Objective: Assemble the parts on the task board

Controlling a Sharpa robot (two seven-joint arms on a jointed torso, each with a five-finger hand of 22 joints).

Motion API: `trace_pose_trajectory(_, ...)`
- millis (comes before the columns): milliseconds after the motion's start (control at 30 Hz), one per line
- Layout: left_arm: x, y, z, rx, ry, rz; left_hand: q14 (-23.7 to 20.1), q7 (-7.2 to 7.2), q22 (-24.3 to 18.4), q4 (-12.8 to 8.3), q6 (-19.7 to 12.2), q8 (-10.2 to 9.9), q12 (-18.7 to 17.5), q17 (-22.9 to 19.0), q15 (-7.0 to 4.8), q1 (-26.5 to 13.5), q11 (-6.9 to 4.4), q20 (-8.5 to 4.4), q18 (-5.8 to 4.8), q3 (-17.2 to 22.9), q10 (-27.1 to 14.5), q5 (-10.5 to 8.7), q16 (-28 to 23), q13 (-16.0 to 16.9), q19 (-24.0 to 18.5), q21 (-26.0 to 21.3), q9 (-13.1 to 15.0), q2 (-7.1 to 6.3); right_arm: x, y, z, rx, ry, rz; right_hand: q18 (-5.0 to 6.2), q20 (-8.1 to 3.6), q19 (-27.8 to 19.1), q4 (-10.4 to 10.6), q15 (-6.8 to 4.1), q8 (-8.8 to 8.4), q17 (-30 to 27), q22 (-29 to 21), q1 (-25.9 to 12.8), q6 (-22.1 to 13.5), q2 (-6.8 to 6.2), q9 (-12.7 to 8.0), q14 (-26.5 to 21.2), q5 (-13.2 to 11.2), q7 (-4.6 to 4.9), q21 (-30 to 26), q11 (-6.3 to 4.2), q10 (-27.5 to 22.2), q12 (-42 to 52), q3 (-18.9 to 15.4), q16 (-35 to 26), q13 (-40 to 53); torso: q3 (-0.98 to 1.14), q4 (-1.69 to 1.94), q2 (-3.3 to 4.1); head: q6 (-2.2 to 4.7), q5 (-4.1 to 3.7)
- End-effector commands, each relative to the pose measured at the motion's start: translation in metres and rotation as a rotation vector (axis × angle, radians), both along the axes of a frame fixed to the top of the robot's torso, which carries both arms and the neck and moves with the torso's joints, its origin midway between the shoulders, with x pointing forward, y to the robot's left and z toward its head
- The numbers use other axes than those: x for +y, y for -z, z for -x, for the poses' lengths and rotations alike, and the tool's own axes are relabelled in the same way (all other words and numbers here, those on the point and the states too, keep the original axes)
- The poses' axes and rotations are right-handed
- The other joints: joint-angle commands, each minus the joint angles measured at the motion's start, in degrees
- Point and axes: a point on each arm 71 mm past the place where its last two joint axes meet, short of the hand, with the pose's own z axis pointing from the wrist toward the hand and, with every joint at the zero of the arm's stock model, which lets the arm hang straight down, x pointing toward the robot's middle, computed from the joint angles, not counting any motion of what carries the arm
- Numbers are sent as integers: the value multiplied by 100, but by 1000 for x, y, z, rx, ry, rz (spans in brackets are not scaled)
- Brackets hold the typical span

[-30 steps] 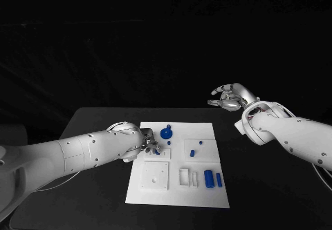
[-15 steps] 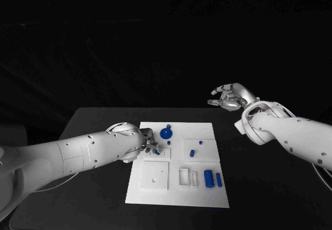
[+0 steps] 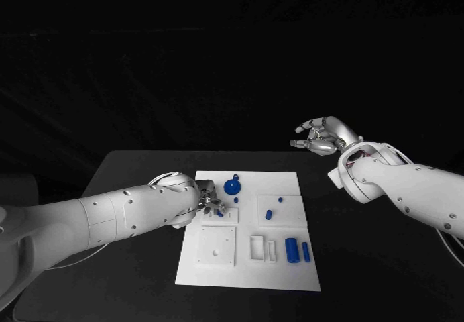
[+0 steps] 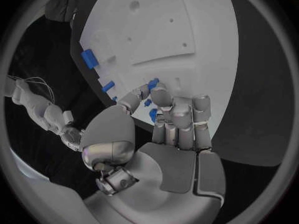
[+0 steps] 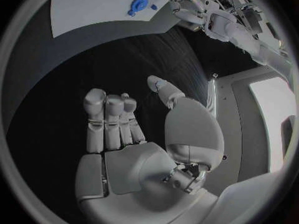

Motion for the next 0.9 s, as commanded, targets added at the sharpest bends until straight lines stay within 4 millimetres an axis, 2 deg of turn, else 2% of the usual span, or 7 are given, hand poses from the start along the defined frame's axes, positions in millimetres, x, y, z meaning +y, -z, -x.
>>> trace_pose_trajectory(33,-5,1,2,-13,25,3,154,-145,5,-275,354,20,34,8,-215,203,-45,-791,35,304,1,688,26,10,32,12,-5,263,1,0,0,2,-15,9,750,-19,24,3,-11,18,-1,17,-23,37,14,-7,26,31,29,-19,9,-49,37,-24,-36,-6,1,1,1,-10,-2)
trace_pose_trajectory(433,-5,6,5,-12,36,1,154,-146,8,-271,365,34,50,4,-215,201,-41,-790,37,294,3,669,16,23,38,5,-4,184,1,1,0,3,-15,9,750,-18,24,7,-11,18,-1,18,-27,36,14,-8,25,34,29,-21,9,-51,39,-25,-37,-9,1,1,0,-16,-7)
trace_pose_trajectory(533,-5,6,5,-19,34,6,154,-143,9,-246,372,43,56,-3,-208,207,-33,-790,41,286,-2,506,0,30,48,-6,-9,150,1,1,0,3,-15,9,750,-18,24,8,-11,18,-1,19,-29,36,14,-8,25,34,30,-21,9,-51,39,-25,-37,-10,1,1,0,-18,-9)
trace_pose_trajectory(700,-6,6,6,-25,35,9,155,-142,10,-241,377,45,54,-6,-205,219,-31,-790,43,288,-5,469,-7,32,52,-10,-16,108,0,1,0,3,-14,9,750,-18,24,11,-11,18,-2,19,-32,36,14,-8,25,35,30,-22,9,-52,40,-26,-37,-11,1,2,1,-25,-4)
trace_pose_trajectory(733,-6,6,6,-25,35,10,157,-142,11,-228,384,49,54,-9,-204,223,-28,-790,43,285,-6,424,-12,32,56,-13,-21,91,0,1,0,3,-14,9,750,-18,23,12,-11,18,-2,19,-33,36,14,-8,25,36,30,-22,9,-52,40,-26,-37,-11,2,2,1,-21,-6)
trace_pose_trajectory(833,-6,6,6,-28,33,16,164,-139,14,-165,397,58,51,-15,-195,238,-20,-789,46,270,-2,41,-28,32,67,-28,-38,37,0,1,0,3,-15,9,750,-18,23,14,-11,18,-2,20,-35,36,17,-8,25,37,30,-23,9,-53,40,-26,-38,-13,2,1,0,-15,-7)
trace_pose_trajectory(900,-6,6,5,-28,30,21,166,-137,17,-112,399,63,47,-19,-191,238,-15,-787,46,266,0,-99,-37,30,69,-39,-49,-2,0,1,0,3,-14,9,750,-17,23,15,-11,18,-2,20,-36,36,18,-8,25,38,30,-23,9,-53,41,-25,-38,-13,2,1,0,-14,-6)
